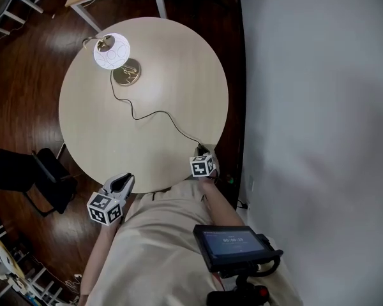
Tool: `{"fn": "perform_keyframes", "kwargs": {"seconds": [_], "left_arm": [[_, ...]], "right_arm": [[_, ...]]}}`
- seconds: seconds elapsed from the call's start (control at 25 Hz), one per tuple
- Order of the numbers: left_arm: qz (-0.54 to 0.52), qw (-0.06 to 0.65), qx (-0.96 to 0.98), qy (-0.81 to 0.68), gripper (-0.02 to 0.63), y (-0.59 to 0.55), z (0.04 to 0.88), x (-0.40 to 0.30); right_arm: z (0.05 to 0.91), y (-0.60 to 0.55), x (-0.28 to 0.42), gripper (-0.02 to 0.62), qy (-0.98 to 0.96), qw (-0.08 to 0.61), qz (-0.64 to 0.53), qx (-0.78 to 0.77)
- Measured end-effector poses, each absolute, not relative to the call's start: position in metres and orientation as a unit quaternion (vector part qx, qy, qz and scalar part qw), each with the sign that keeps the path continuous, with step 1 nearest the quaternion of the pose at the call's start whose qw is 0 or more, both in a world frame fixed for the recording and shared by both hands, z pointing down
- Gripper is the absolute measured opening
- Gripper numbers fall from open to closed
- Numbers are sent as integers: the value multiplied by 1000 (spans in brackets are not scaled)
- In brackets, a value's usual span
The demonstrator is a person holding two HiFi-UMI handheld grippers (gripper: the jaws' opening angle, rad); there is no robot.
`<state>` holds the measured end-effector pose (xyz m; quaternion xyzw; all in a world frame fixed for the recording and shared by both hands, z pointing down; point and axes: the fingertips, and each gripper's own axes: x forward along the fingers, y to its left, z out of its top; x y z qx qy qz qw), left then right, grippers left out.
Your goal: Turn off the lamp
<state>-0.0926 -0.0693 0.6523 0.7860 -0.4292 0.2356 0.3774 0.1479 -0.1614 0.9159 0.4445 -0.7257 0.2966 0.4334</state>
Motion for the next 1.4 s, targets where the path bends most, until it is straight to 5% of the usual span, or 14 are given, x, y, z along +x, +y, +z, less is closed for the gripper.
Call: {"fn": "perform_keyframes", "kwargs": {"seconds": [0.28, 1.12, 1.4], "left_arm": [[232, 383, 783, -432, 26, -62, 656, -94], [234, 386, 782, -430, 26, -50, 658, -91], [233, 384, 788, -422, 26, -49, 657, -87]], "right_arm": [[906, -165, 149, 137, -730, 402, 292, 469], [904, -162, 146, 61, -732, 407, 300, 457], [884, -162, 148, 127, -739, 409, 250, 473]]}}
